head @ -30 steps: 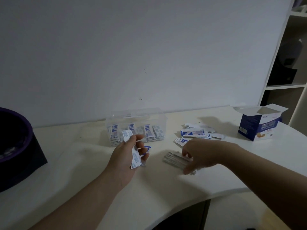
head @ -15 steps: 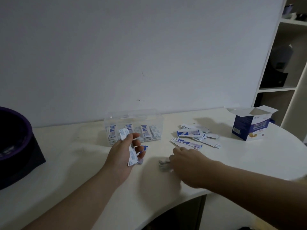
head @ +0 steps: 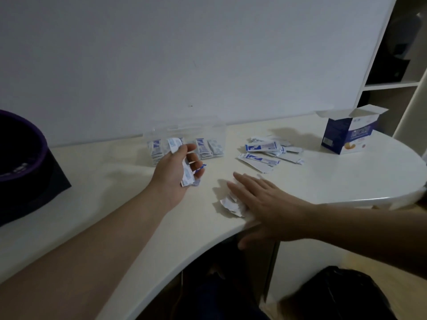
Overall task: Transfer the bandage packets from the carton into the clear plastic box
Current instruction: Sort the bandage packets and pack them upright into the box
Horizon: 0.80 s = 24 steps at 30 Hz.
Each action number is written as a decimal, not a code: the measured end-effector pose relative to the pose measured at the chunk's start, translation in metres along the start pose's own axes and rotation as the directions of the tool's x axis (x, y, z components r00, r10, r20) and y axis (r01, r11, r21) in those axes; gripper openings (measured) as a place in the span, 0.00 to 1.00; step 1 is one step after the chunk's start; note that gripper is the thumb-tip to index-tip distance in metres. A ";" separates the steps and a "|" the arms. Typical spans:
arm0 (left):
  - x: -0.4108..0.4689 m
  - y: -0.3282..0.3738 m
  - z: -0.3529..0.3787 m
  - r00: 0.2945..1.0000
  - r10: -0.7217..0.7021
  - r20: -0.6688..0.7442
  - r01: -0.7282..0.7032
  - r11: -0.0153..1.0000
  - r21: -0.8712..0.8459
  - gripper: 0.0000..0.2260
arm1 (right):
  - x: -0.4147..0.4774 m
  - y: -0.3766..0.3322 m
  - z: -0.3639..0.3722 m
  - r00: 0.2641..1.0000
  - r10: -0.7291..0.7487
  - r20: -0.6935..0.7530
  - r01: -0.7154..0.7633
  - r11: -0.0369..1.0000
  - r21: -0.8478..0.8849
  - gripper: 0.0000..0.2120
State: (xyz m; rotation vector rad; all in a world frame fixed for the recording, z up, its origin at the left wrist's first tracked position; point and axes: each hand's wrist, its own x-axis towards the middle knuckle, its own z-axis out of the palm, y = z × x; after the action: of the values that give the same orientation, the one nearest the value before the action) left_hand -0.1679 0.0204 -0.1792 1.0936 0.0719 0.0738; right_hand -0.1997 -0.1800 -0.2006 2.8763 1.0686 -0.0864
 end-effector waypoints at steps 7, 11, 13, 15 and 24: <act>0.001 -0.002 -0.001 1.000 -0.004 -0.007 0.004 1.000 -0.008 0.13 | -0.006 -0.005 0.012 0.933 -0.203 -0.296 0.181 0.978 -0.099 0.32; -0.002 -0.001 0.002 1.000 -0.009 -0.003 0.009 1.000 -0.016 0.13 | -0.011 -0.008 0.029 0.802 -0.348 -0.485 0.360 0.930 -0.072 0.19; -0.003 -0.002 0.002 1.000 -0.011 -0.007 0.011 1.000 -0.012 0.13 | -0.010 -0.006 0.028 0.773 -0.386 -0.503 0.430 0.902 -0.031 0.20; -0.005 -0.003 0.002 1.000 -0.012 -0.009 0.012 1.000 -0.010 0.13 | -0.004 -0.008 0.020 0.796 -0.292 -0.530 0.432 0.887 0.161 0.17; -0.001 0.000 -0.005 0.998 0.017 -0.053 -0.017 1.000 -0.003 0.13 | 0.060 0.008 -0.042 0.929 0.348 0.127 -0.099 -0.098 0.990 0.07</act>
State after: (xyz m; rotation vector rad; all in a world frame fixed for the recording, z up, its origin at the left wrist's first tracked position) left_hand -0.1691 0.0244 -0.1817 1.0890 0.1095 0.1182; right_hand -0.1475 -0.1432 -0.1633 4.4691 0.3613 -1.1506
